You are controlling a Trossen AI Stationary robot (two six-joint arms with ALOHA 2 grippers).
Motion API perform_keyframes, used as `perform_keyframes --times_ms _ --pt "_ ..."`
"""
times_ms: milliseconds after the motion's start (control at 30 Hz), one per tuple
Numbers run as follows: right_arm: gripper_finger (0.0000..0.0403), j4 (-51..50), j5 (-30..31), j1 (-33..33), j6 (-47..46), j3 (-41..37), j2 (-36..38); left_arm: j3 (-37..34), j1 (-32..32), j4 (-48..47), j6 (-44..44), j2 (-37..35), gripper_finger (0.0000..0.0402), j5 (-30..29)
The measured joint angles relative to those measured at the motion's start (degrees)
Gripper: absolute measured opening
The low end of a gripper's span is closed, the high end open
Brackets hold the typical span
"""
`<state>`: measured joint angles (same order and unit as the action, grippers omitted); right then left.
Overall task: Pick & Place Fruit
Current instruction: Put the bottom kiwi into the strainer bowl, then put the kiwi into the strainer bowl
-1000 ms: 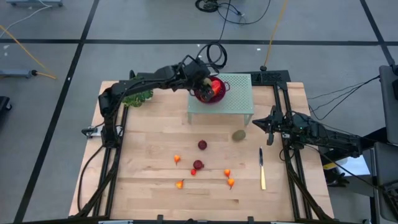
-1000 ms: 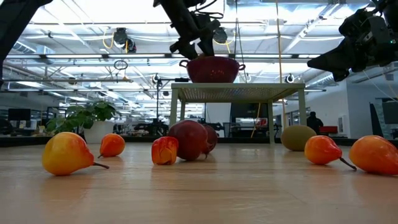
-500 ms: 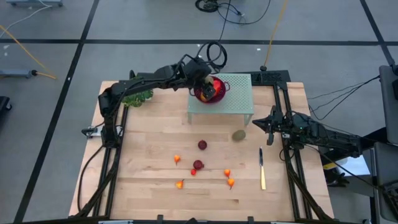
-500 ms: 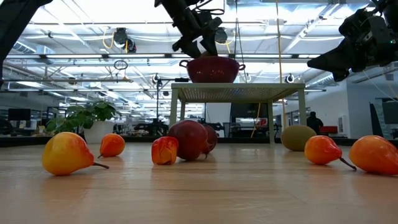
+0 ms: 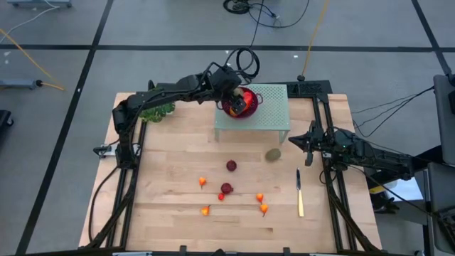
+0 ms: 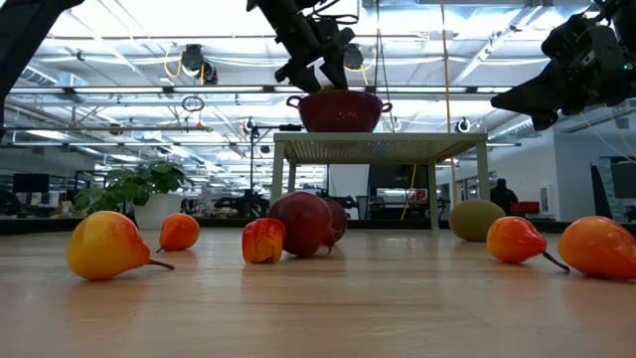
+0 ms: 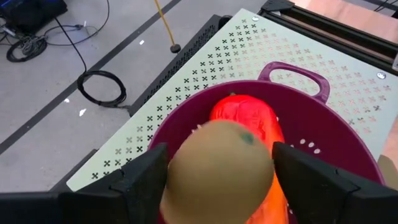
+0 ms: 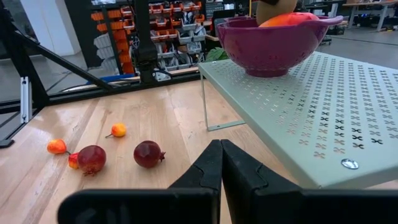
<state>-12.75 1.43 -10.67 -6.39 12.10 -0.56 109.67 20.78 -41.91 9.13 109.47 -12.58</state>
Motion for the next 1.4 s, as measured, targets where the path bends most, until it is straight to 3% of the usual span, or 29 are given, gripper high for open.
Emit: perform_keyframes --times_ms 267,467,1033,1400 --pt "0.0 0.0 0.0 -0.01 0.0 0.0 0.0 0.0 -0.02 -0.11 0.02 0.0 0.0348 0.03" --pt "0.0 0.02 0.0 0.01 0.0 0.0 0.0 0.03 -0.02 0.46 -0.03 -0.73 0.0369 0.07" --pt "0.0 0.94 -0.17 -0.01 -0.17 0.0 -0.02 0.04 -4.4 1.11 3.25 -11.27 0.0369 0.59" --pt "0.0 1.37 -0.18 0.0 -11.64 0.0 -0.02 0.04 -8.93 0.9 5.67 -13.22 0.0346 0.57"
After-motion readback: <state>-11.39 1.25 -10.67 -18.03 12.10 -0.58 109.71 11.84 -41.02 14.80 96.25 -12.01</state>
